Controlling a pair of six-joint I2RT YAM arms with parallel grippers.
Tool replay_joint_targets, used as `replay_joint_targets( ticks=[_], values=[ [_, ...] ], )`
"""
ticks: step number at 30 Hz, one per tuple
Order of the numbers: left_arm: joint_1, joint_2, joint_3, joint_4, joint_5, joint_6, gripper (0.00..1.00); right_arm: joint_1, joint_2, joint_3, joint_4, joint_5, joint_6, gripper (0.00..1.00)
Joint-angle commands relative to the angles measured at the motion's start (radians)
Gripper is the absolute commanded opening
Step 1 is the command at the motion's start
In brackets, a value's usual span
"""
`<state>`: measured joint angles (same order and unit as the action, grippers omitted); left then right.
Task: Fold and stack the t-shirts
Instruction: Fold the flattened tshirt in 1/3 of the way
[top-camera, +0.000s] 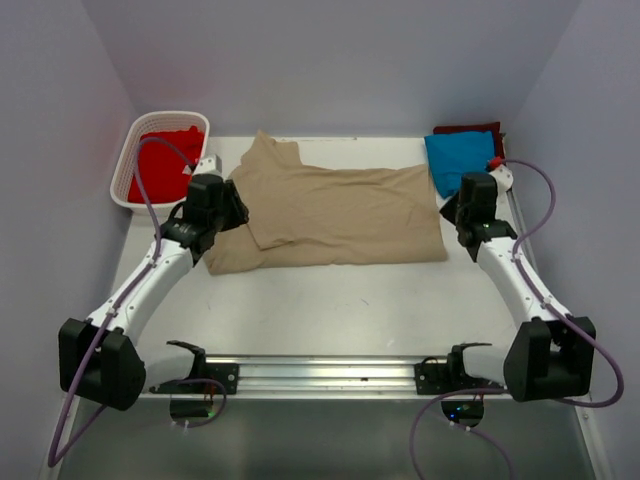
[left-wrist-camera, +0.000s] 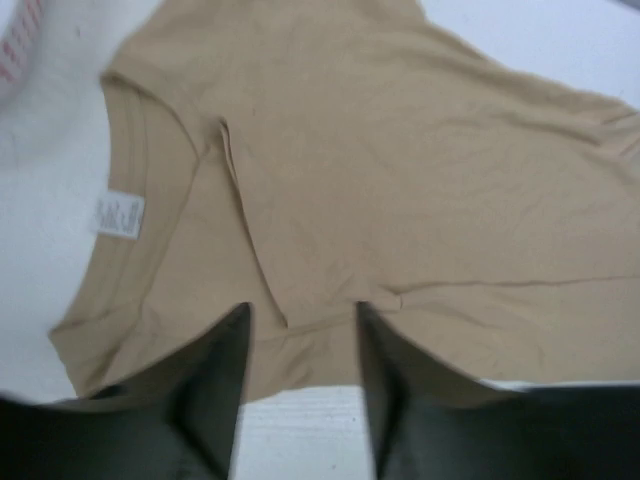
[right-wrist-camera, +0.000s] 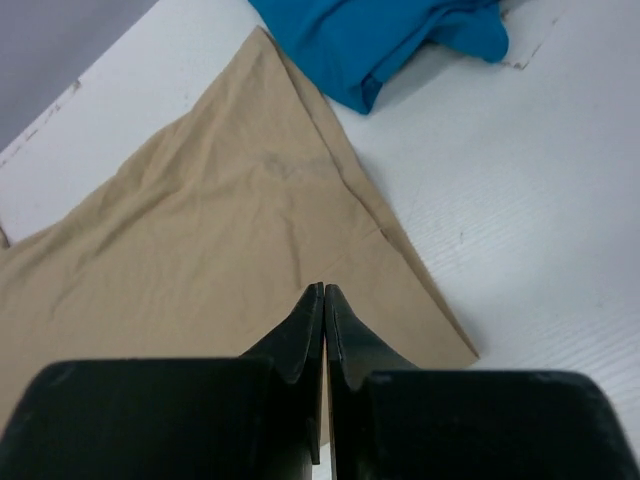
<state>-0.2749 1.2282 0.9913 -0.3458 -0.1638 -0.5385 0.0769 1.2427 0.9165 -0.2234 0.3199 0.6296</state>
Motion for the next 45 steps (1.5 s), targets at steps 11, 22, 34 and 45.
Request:
replay_joint_targets(
  ticks=[11,22,34,45],
  values=[
    [0.008,0.103,-0.264,0.143,0.256,-0.153,0.22,-0.002,0.204,-0.056,-0.047,-0.265,-0.05,0.0],
    [0.013,0.194,-0.327,0.399,0.27,-0.258,0.34,-0.002,0.241,-0.067,-0.024,-0.268,-0.09,0.0],
    [0.013,0.264,-0.339,0.436,0.211,-0.279,0.33,-0.002,0.245,-0.082,-0.01,-0.265,-0.099,0.0],
    [0.014,0.261,-0.345,0.426,0.13,-0.316,0.36,-0.002,0.258,-0.085,-0.005,-0.265,-0.103,0.0]
  ],
)
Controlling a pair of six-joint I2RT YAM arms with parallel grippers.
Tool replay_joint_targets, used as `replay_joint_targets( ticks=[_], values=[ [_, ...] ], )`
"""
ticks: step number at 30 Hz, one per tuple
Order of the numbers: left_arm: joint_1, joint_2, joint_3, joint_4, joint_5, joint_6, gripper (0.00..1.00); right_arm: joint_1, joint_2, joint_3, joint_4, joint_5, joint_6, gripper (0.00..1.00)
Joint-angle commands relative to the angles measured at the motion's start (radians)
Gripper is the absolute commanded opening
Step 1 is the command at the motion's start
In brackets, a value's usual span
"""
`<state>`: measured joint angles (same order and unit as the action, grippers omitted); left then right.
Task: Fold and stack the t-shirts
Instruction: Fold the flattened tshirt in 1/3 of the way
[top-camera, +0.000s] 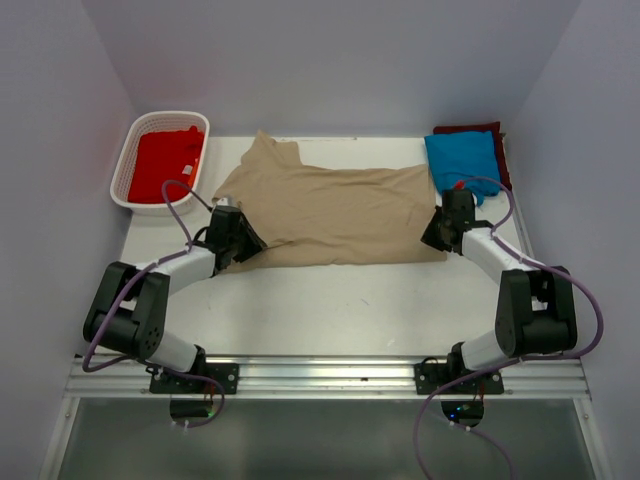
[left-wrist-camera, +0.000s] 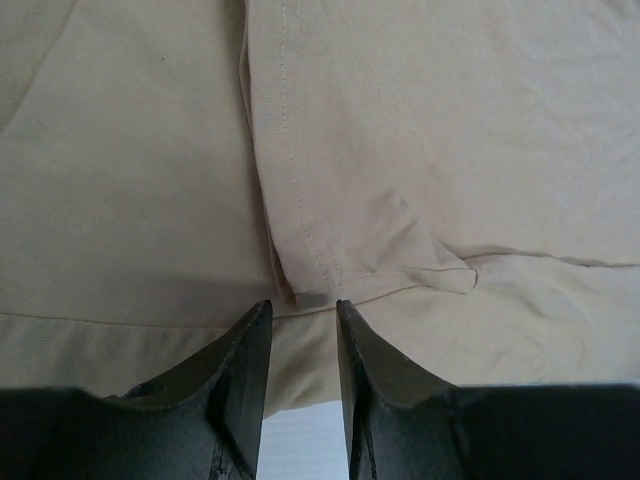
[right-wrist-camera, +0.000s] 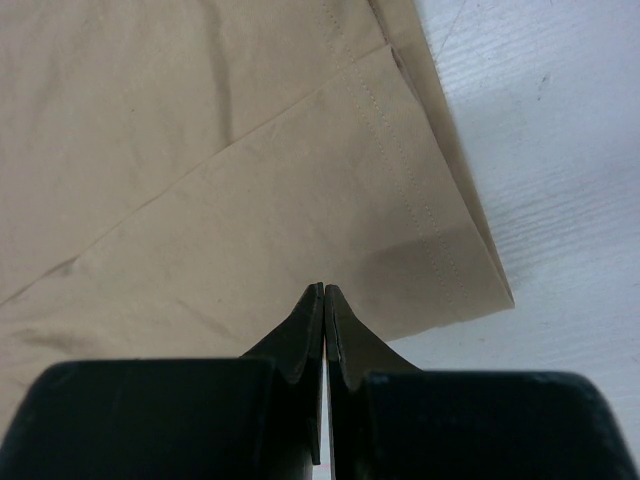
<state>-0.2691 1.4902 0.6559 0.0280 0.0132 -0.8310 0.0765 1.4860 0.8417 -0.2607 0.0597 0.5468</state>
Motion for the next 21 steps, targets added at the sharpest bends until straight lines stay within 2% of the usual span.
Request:
replay_joint_targets(
  ticks=[1,8,12,17,21],
  values=[
    [0.008,0.002,-0.009,0.053,-0.05,-0.023,0.36,0.0,0.013,-0.01,0.032,-0.004,-0.019,0.0],
    [0.008,0.084,0.01,0.084,-0.039,-0.026,0.35,0.0,0.003,-0.007,0.029,-0.003,-0.021,0.0],
    [0.013,0.108,0.019,0.115,-0.024,-0.026,0.3,0.0,0.0,-0.009,0.029,0.0,-0.024,0.0],
    [0.014,0.088,0.036,0.104,-0.019,-0.017,0.21,0.0,-0.001,-0.01,0.028,0.006,-0.028,0.0],
    [0.014,0.036,0.039,0.061,-0.019,-0.013,0.24,-0.001,0.003,-0.01,0.028,0.006,-0.027,0.0]
  ],
)
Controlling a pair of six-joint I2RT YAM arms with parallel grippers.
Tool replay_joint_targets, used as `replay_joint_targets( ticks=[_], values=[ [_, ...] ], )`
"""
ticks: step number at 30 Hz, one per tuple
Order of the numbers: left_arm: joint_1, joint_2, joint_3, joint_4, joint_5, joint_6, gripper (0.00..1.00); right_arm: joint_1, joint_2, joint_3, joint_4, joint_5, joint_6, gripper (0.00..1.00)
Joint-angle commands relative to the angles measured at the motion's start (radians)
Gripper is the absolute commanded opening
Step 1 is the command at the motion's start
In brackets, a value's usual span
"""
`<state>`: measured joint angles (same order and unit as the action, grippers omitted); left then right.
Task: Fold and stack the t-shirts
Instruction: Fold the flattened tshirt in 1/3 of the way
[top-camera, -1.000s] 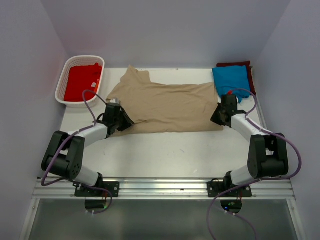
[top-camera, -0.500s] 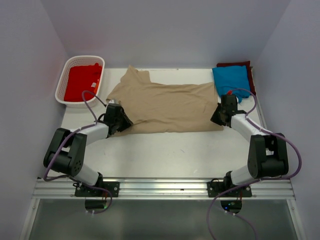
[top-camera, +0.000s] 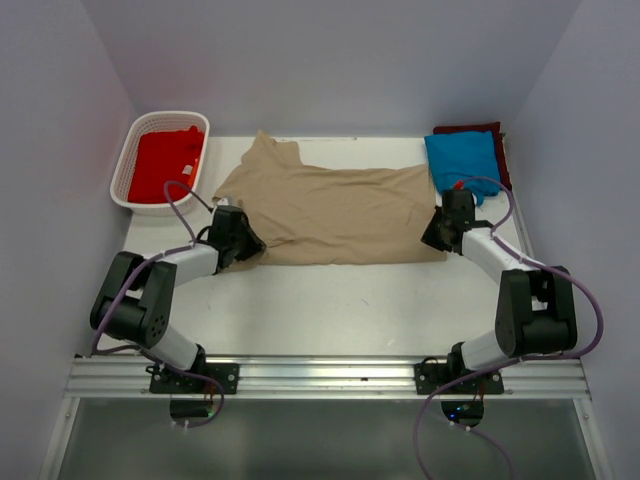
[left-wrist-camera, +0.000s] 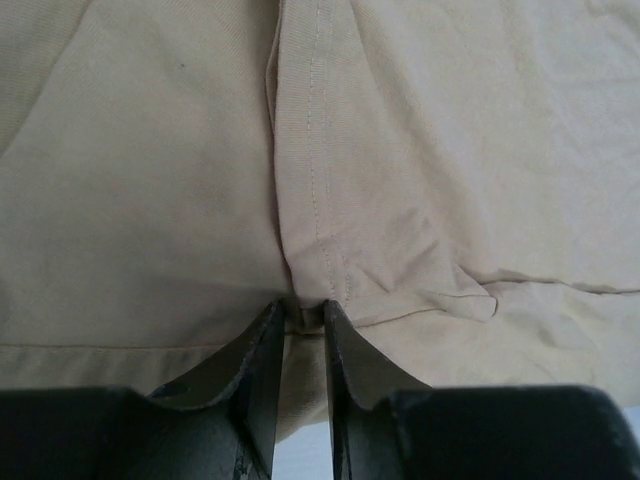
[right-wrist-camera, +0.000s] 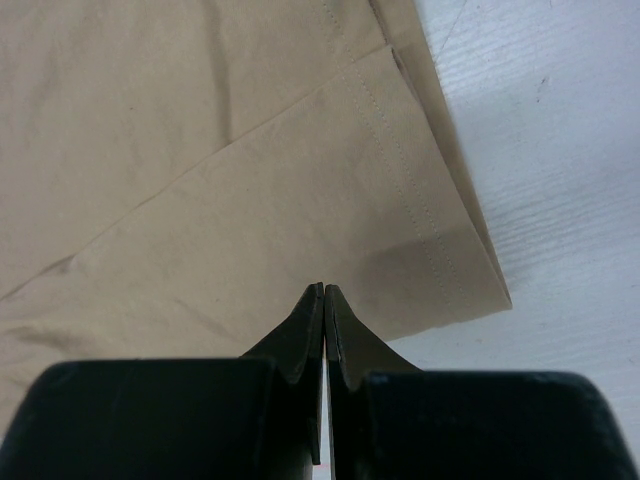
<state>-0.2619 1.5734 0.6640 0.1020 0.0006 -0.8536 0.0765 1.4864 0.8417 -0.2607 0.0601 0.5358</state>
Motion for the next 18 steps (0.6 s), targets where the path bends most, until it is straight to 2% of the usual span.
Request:
replay_joint_targets(
  ticks=[1,2,6,12,18],
  values=[
    [0.007,-0.068,0.031,-0.021,-0.005,0.01,0.27,-0.001,0.003,-0.01,0.029,0.004,-0.016,0.0],
    [0.007,-0.078,0.029,-0.027,-0.007,0.01,0.32,-0.001,0.005,-0.01,0.028,0.001,-0.017,0.0],
    [0.007,-0.089,0.032,-0.015,-0.013,0.027,0.4,-0.001,0.008,-0.009,0.029,0.0,-0.016,0.0],
    [0.009,-0.006,0.085,-0.028,-0.005,0.041,0.4,-0.001,0.0,-0.007,0.023,0.004,-0.019,0.0],
    [0.012,-0.003,0.095,-0.06,-0.005,0.028,0.4,-0.001,0.002,-0.007,0.02,0.01,-0.017,0.0]
  ],
)
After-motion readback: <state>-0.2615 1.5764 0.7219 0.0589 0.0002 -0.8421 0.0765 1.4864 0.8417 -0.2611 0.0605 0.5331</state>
